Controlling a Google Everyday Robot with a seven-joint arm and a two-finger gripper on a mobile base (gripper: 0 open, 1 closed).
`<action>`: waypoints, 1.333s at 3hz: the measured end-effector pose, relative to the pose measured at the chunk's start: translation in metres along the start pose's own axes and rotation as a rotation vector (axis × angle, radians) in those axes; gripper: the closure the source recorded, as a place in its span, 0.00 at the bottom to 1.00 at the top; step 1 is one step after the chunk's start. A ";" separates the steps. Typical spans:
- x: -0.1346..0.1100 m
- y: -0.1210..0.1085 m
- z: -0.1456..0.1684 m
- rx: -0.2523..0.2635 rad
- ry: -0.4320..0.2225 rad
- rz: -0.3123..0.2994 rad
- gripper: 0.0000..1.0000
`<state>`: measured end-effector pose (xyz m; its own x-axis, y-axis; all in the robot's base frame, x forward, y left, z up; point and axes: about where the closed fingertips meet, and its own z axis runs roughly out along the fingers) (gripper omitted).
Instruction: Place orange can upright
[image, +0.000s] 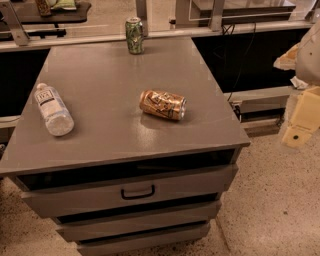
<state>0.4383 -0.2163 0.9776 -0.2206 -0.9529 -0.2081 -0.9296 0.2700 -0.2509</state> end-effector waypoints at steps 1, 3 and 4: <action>-0.001 -0.001 0.000 0.003 -0.004 -0.001 0.00; -0.068 -0.041 0.075 -0.004 -0.074 -0.051 0.00; -0.117 -0.067 0.123 0.007 -0.108 -0.076 0.00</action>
Offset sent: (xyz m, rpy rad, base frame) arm 0.0607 0.0552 -0.0398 0.0923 -0.0067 0.0672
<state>0.5625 -0.1063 0.9022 -0.1166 -0.9504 -0.2884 -0.9403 0.1991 -0.2760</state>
